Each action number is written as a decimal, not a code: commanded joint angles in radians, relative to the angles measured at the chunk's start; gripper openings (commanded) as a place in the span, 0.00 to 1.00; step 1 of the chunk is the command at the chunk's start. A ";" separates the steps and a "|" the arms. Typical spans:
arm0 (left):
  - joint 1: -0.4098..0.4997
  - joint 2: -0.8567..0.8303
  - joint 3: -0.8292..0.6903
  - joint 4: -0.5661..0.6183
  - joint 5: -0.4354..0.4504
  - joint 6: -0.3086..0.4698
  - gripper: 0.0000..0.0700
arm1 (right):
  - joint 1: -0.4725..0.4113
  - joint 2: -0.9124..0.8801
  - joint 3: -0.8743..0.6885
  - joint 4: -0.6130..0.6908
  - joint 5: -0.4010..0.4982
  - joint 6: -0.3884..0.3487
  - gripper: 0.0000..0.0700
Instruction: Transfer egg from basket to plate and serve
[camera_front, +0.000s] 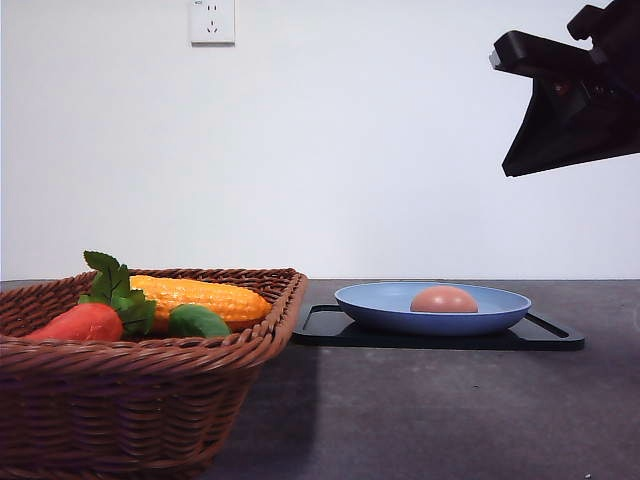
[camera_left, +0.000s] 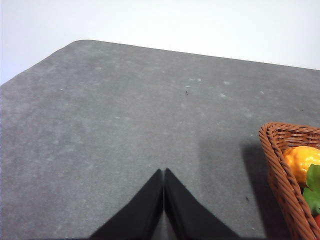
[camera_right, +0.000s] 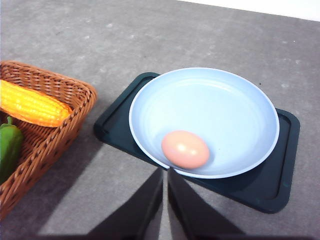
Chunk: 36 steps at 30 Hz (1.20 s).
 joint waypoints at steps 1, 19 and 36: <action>0.001 -0.002 -0.022 -0.019 0.000 -0.002 0.00 | 0.007 0.003 0.009 0.010 0.004 0.012 0.00; 0.001 -0.002 -0.022 -0.019 0.000 -0.002 0.00 | -0.095 -0.235 -0.020 -0.063 0.098 -0.177 0.00; 0.001 -0.002 -0.022 -0.019 0.000 -0.002 0.00 | -0.583 -0.787 -0.380 -0.062 -0.230 -0.174 0.00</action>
